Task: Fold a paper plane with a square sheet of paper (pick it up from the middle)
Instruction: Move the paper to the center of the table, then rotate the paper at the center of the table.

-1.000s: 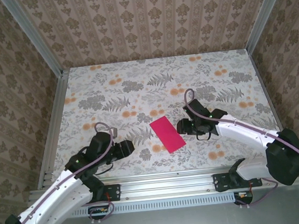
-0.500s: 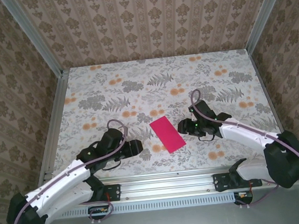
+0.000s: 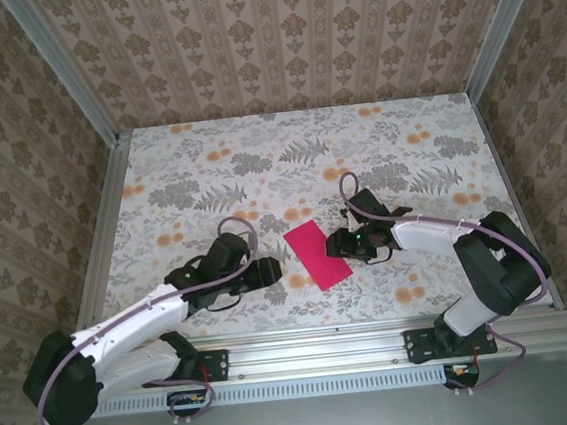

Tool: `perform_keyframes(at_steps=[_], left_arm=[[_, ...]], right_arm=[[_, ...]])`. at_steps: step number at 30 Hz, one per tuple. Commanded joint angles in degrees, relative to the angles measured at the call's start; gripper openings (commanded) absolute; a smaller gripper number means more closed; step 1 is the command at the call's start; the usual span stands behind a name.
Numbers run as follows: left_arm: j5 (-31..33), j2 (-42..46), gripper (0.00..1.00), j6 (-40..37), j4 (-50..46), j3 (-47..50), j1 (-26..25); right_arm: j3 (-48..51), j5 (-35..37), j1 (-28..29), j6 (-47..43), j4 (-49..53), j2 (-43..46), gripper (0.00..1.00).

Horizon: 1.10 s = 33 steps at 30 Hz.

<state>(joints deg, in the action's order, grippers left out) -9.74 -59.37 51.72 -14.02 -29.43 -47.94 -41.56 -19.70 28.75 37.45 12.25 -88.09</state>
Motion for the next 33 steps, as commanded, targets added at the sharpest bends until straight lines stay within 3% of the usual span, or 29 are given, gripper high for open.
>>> perform_keyframes(at_steps=[1,7,15,21,26,33], left_arm=[[-2.25,-4.08,0.64,-0.76,5.32,-2.78,-0.09],[-5.70,-12.04,0.63,1.09,12.55,-4.51,1.43],[-8.64,-21.64,0.61,1.10,15.67,-7.53,3.55],[-10.11,-27.41,0.58,0.84,15.22,-10.46,3.91],[-10.67,-29.59,0.58,1.27,14.85,-10.72,4.61],[-12.50,-33.02,0.58,2.89,17.18,-12.77,4.94]], right_arm=[[0.65,-3.76,-0.10,-2.00,-0.38,-1.16,0.50],[7.37,-6.70,0.40,0.88,-3.80,3.14,0.47],[14.33,-7.84,6.61,9.17,-9.00,13.26,0.48],[14.66,-1.77,7.69,10.74,-5.98,18.51,0.50],[9.66,3.82,5.68,5.97,1.78,16.44,0.50],[5.71,3.26,2.90,3.97,-0.77,9.16,0.50]])
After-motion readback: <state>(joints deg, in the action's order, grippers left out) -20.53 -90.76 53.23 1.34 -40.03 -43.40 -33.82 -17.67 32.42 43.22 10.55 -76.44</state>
